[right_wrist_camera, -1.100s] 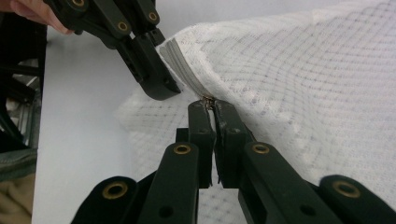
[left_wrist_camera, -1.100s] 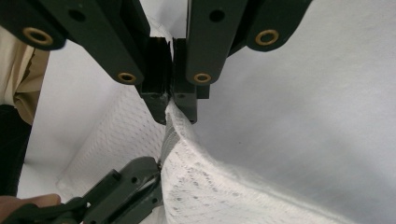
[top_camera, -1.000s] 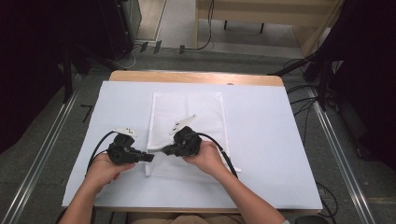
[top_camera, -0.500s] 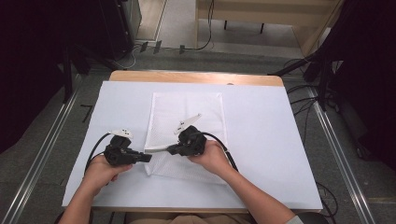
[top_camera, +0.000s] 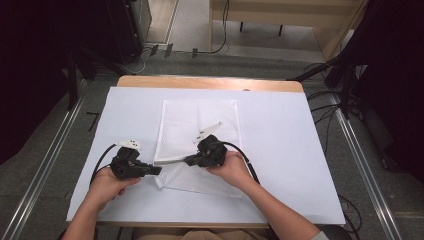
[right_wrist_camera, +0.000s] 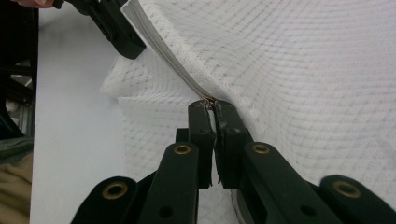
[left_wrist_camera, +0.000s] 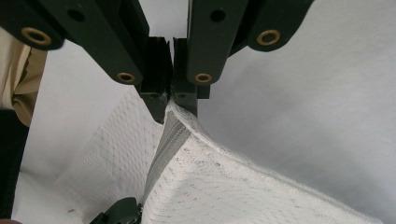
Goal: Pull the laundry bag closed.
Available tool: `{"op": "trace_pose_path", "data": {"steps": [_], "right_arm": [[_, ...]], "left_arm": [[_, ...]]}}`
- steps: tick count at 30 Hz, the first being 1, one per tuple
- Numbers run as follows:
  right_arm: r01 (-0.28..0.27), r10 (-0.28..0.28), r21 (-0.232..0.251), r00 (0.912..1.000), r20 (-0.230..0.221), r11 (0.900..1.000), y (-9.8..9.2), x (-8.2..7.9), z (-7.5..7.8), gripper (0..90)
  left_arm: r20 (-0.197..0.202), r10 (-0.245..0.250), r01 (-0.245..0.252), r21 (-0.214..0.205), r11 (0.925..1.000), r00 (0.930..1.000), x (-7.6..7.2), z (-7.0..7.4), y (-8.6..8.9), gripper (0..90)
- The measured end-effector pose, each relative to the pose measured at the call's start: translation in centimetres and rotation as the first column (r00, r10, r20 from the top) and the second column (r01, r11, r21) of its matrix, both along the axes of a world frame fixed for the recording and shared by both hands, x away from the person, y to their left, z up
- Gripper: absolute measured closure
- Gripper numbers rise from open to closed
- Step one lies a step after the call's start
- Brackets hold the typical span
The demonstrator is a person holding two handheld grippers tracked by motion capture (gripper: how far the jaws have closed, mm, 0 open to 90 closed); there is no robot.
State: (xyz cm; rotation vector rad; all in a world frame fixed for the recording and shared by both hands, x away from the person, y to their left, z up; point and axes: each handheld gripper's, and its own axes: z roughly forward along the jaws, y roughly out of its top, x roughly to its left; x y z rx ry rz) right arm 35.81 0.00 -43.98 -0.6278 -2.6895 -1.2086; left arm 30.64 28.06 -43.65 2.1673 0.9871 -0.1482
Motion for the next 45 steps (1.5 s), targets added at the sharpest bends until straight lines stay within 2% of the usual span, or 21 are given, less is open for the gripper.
{"op": "trace_pose_path", "data": {"steps": [7, 15, 17, 20, 23, 33, 45], "right_arm": [[0.01, -0.01, -0.007, 1.0, -0.001, 0.9999, -0.6, 0.0, 0.1, 88.1], [0.01, -0.01, -0.01, 1.0, 0.001, 0.9999, -0.9, -0.1, 0.2, 88.2], [0.019, -0.019, -0.023, 0.9998, 0.0, 0.9996, -1.3, -0.1, 0.1, 88.2], [0.029, -0.029, -0.013, 0.9995, -0.012, 0.9995, -1.7, -0.1, 0.0, 88.1], [0.023, -0.023, -0.022, 0.9997, 0.001, 0.9995, -1.8, -0.3, 0.0, 88.2], [0.048, -0.048, -0.04, 0.9988, -0.005, 0.9981, -3.1, -0.2, -0.3, 88.2], [0.084, -0.085, -0.036, 0.9961, -0.026, 0.9958, -4.5, 0.0, -0.3, 88.1]], "left_arm": [[-0.006, 0.003, -0.003, 0.021, 0.9998, 1.0, 0.0, -0.1, -0.2, 88.2], [0.001, -0.003, 0.003, 0.018, 0.9998, 1.0, -0.1, 0.0, -0.2, 88.5], [-0.011, -0.004, 0.004, 0.01, 0.9999, 0.9999, -0.1, 0.1, -0.1, 88.7], [-0.019, -0.008, 0.008, 0.007, 0.9999, 0.9998, -0.1, 0.1, -0.2, 88.7], [-0.018, -0.005, 0.005, 0.013, 0.9999, 0.9998, -0.1, 0.1, 0.0, 88.7], [-0.028, -0.001, 0.001, 0.009, 1.0, 0.9996, -0.1, 0.0, 0.1, 88.6], [-0.031, 0.002, -0.001, 0.009, 1.0, 0.9995, -0.1, 0.1, 0.5, 88.5]]}}
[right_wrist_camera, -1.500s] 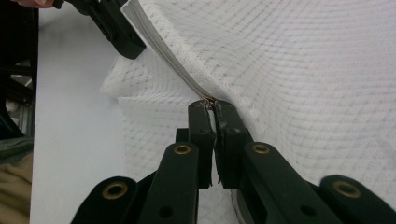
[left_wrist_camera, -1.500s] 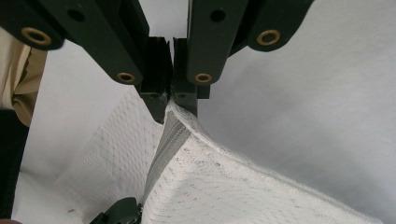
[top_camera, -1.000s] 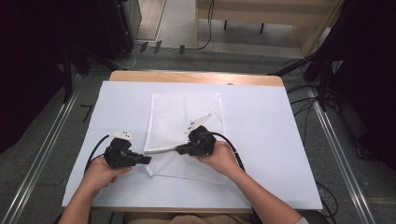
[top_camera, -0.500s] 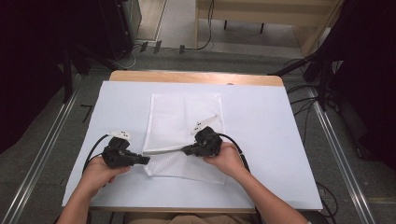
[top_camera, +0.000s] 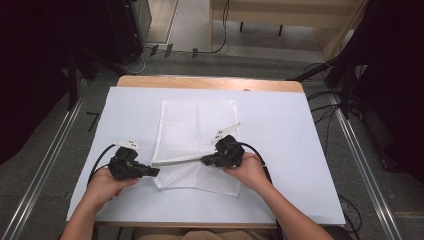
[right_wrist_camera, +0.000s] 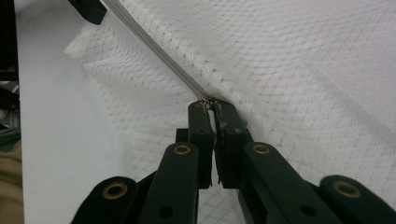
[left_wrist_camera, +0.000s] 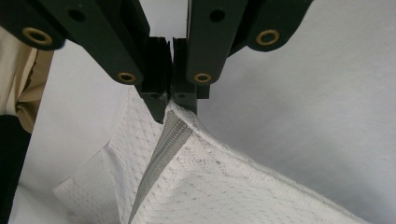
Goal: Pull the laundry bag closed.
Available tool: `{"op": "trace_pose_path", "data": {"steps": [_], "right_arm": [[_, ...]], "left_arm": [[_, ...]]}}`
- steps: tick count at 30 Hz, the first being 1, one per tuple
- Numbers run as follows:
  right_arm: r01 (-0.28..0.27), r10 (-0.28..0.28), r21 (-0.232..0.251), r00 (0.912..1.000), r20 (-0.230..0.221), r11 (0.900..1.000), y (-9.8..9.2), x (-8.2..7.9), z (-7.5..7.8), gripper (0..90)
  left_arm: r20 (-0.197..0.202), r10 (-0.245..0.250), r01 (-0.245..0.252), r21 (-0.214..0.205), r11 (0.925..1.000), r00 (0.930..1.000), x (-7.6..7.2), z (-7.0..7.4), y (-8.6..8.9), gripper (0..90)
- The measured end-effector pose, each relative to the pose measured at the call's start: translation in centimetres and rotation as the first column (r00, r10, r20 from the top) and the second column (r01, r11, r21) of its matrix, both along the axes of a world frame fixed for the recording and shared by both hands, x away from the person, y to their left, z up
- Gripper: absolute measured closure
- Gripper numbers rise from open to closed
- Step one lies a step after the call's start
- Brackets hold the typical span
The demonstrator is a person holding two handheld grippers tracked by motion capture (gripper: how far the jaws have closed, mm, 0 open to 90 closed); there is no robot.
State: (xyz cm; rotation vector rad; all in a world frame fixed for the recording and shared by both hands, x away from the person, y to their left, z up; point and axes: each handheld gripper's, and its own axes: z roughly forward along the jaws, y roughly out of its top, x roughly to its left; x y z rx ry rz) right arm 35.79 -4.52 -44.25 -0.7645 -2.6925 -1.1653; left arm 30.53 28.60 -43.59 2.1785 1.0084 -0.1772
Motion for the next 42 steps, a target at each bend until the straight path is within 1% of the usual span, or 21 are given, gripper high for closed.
{"op": "trace_pose_path", "data": {"steps": [1, 4, 10, 14, 15, 24, 28, 29, 31, 42], "right_arm": [[0.003, -0.003, 0.004, 1.0, -0.006, 1.0, -0.1, 0.0, 0.0, 88.1], [-0.001, 0.001, 0.001, 1.0, 0.003, 1.0, -0.2, -0.2, 0.0, 88.1], [0.007, -0.007, 0.007, 1.0, -0.005, 1.0, -0.7, -0.2, 0.0, 88.1], [0.012, -0.012, -0.002, 0.9999, 0.001, 0.9999, -1.1, -0.5, 0.2, 88.1], [0.015, -0.015, -0.002, 0.9999, -0.001, 0.9999, -1.2, -0.5, 0.1, 88.1], [0.026, -0.026, -0.004, 0.9996, -0.006, 0.9997, -1.9, -0.4, 0.0, 88.1], [0.032, -0.032, -0.006, 0.9995, -0.003, 0.9995, -2.3, -0.4, 0.1, 88.1], [0.035, -0.035, -0.005, 0.9993, -0.01, 0.9994, -2.3, -0.4, 0.1, 88.1], [0.038, -0.038, -0.007, 0.9992, -0.01, 0.9993, -2.6, -0.5, 0.0, 88.1], [0.06, -0.06, -0.014, 0.9981, -0.014, 0.9981, -3.7, -0.6, 0.0, 88.1]], "left_arm": [[-0.003, -0.002, 0.002, -0.002, 1.0, 1.0, 0.0, 0.0, 0.0, 88.5], [-0.002, -0.001, 0.001, 0.001, 1.0, 1.0, 0.0, 0.0, -0.1, 88.5], [-0.006, -0.005, 0.005, 0.0, 1.0, 1.0, 0.1, 0.0, 0.0, 88.4], [-0.014, -0.011, 0.011, 0.001, 0.9999, 0.9998, 0.1, 0.0, 0.0, 88.3], [-0.011, -0.011, 0.011, 0.006, 0.9999, 0.9999, 0.1, 0.0, 0.0, 88.3], [-0.013, -0.018, 0.018, 0.007, 0.9998, 0.9998, 0.0, 0.0, 0.0, 88.3], [-0.009, -0.011, 0.011, 0.006, 0.9999, 0.9999, 0.0, 0.0, 0.0, 88.2], [-0.005, -0.009, 0.009, 0.009, 0.9999, 0.9999, 0.0, 0.0, 0.0, 88.3], [-0.007, -0.005, 0.005, 0.006, 1.0, 1.0, 0.0, 0.1, 0.0, 88.3], [-0.01, -0.017, 0.017, 0.005, 0.9998, 0.9998, -0.1, 0.0, 0.0, 88.2]]}}
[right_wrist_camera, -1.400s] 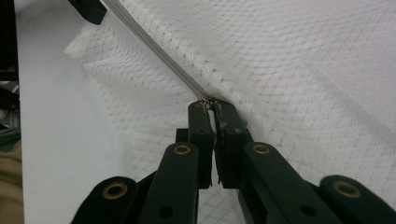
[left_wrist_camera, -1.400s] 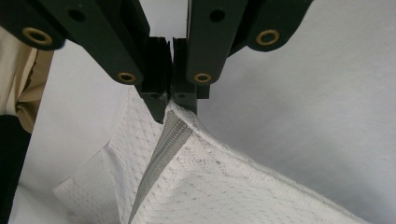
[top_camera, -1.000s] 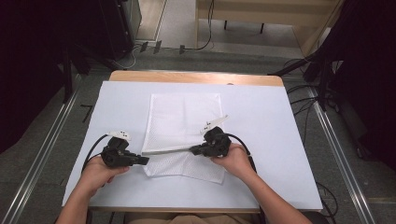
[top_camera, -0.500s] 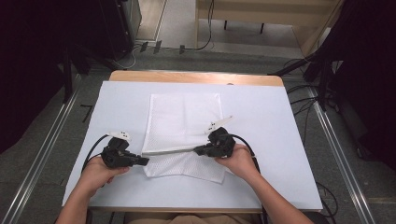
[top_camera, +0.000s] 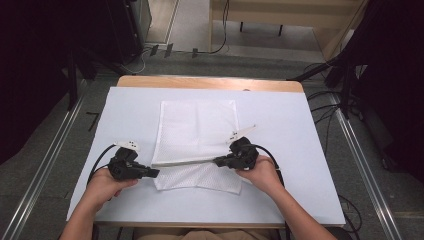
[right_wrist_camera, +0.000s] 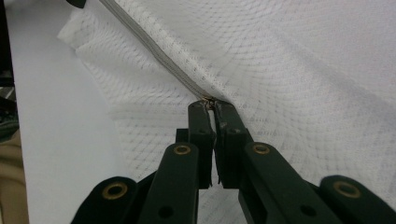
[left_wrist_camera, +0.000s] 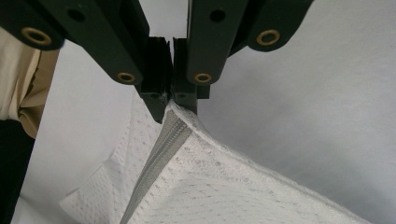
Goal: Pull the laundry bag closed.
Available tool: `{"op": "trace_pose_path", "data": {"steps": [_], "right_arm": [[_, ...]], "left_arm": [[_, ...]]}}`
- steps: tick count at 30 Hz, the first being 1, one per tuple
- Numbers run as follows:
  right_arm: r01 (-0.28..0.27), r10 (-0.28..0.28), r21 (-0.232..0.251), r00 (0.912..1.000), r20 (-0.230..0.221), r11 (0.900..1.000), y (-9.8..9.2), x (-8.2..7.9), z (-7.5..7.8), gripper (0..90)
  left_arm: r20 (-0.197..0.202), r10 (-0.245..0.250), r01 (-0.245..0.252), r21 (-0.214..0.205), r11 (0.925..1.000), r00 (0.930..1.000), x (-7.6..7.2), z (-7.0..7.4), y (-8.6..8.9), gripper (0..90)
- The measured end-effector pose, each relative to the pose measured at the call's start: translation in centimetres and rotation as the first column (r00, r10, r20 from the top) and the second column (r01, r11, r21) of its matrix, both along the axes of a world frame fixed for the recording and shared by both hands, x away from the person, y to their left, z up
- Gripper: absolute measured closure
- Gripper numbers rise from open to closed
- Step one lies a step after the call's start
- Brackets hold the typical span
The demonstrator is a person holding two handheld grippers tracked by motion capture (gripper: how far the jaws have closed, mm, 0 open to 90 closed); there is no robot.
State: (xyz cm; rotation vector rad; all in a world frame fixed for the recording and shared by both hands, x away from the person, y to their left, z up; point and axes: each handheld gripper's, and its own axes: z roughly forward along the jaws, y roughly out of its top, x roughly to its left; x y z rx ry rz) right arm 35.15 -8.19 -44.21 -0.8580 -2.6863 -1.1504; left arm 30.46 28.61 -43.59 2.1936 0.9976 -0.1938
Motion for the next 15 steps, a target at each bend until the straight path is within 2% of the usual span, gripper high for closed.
{"op": "trace_pose_path", "data": {"steps": [15], "right_arm": [[0.014, -0.014, 0.001, 0.9998, -0.015, 0.9999, -1.2, 0.1, -0.2, 88.1]], "left_arm": [[-0.003, 0.01, -0.01, 0.002, 1.0, 0.9999, -0.1, 0.0, 0.2, 88.2]]}}
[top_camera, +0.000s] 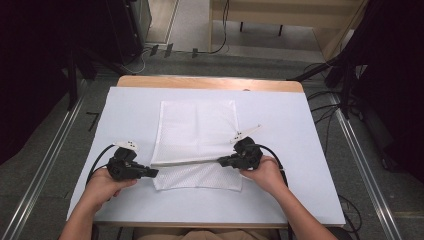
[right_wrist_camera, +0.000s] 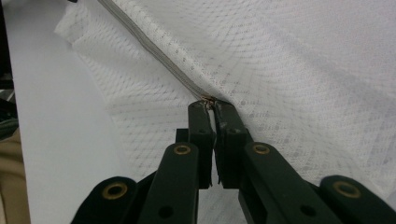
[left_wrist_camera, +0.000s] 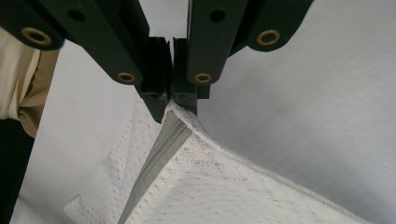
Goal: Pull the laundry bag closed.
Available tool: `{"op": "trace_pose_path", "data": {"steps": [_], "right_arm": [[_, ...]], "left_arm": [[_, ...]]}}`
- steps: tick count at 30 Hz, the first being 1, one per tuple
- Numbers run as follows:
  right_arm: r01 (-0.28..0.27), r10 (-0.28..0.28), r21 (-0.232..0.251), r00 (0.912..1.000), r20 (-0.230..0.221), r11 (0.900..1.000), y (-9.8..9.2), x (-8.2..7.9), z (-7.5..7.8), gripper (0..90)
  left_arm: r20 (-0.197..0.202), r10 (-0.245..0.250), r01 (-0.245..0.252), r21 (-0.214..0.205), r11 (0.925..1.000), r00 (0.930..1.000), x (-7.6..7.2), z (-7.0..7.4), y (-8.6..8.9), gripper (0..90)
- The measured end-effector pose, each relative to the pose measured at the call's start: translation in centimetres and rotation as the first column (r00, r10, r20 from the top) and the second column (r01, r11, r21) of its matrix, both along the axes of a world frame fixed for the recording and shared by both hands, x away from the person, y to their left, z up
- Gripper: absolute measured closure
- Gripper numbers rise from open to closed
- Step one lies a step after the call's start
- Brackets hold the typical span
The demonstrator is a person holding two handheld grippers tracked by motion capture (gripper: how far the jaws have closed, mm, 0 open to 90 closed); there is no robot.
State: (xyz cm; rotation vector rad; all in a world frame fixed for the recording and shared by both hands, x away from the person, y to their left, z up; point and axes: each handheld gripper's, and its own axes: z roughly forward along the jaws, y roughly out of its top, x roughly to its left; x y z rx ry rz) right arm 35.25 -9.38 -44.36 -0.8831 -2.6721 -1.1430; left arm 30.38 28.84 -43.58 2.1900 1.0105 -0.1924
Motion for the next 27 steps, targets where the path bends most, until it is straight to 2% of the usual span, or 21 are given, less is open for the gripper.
{"op": "trace_pose_path", "data": {"steps": [14, 15, 27], "right_arm": [[0.012, -0.012, -0.007, 0.9999, -0.001, 0.9999, -0.9, -0.2, -0.1, 88.1], [0.014, -0.014, -0.018, 0.9999, 0.0, 0.9997, -1.1, -0.2, -0.2, 88.1], [0.036, -0.037, -0.016, 0.9991, -0.022, 0.9992, -2.7, -0.1, -0.3, 88.1]], "left_arm": [[-0.01, -0.001, 0.001, 0.006, 1.0, 0.9999, 0.0, -0.1, 0.2, 88.3], [-0.021, 0.001, -0.001, 0.003, 1.0, 0.9998, 0.0, -0.2, 0.3, 88.3], [-0.024, 0.001, -0.001, 0.002, 1.0, 0.9997, 0.0, -0.3, 0.5, 88.2]]}}
